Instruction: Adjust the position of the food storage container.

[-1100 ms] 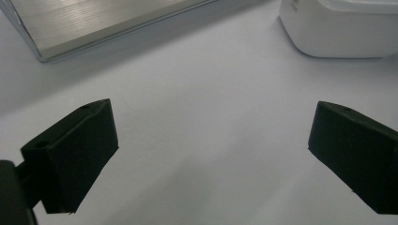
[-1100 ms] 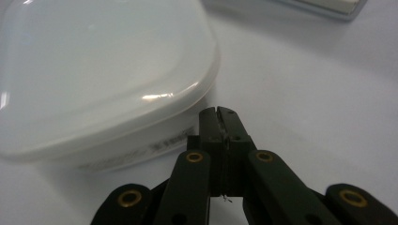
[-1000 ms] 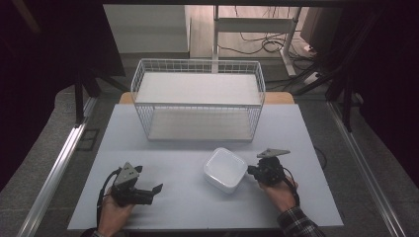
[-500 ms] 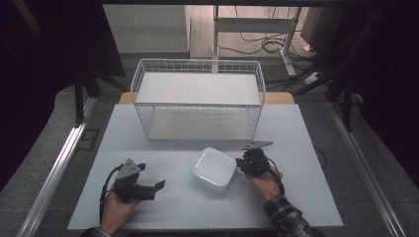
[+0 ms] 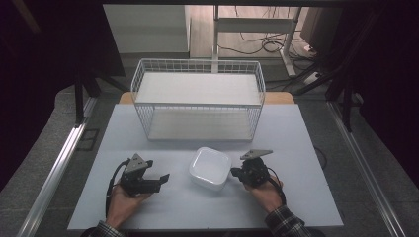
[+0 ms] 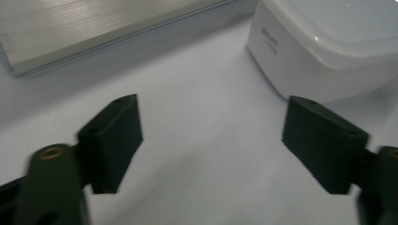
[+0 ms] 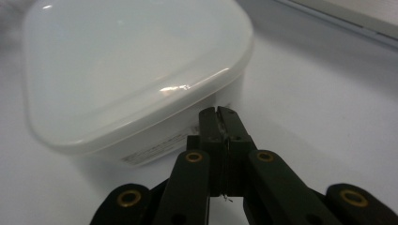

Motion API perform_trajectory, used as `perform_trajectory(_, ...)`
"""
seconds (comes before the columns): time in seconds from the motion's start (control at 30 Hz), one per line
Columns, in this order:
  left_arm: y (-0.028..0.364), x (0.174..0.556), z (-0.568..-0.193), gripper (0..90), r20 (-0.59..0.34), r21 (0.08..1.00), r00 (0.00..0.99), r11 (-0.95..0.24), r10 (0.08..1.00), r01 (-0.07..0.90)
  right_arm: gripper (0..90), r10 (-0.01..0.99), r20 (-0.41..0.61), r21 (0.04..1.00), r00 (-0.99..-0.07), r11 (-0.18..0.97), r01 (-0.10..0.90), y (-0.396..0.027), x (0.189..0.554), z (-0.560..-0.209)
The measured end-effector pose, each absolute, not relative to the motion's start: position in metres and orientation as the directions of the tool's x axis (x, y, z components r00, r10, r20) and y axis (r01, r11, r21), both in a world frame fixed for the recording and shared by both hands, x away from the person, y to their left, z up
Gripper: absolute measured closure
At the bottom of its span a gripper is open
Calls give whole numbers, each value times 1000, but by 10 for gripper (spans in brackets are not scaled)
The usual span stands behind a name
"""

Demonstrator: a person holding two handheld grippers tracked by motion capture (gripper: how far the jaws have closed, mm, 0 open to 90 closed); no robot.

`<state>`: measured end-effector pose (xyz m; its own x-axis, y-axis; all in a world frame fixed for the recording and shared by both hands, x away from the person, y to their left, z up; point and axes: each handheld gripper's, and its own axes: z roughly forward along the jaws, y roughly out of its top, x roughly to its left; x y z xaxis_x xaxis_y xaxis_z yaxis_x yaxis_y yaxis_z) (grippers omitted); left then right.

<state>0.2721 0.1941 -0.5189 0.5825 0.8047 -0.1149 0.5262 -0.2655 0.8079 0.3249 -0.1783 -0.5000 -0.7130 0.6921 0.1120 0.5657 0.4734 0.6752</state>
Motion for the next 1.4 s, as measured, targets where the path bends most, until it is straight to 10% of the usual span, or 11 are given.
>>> perform_trajectory(0.27, 158, 316, -528, 714, -165, 756, 632, -315, 757, 574, 888, 700, 100, 679, -708, 472, 562, -162, 349, -506)
perform_trajectory(0.7, 139, 300, -524, 808, -149, 735, 639, -347, 755, 582, 888, 691, 91, 684, -717, 480, 550, -152, 349, -509)
perform_trajectory(0.9, 160, 291, -515, 503, -124, 754, 632, -341, 765, 561, 749, 700, 57, 701, -712, 480, 527, -168, 341, -502)
perform_trajectory(1.13, 182, 265, -513, 116, -141, 780, 638, -311, 757, 542, 259, 695, 18, 751, -719, 466, 469, -207, 315, -491)
perform_trajectory(1.4, 179, 250, -528, 23, -51, 747, 663, -413, 747, 522, 15, 666, 23, 752, -746, 480, 452, -217, 290, -507)
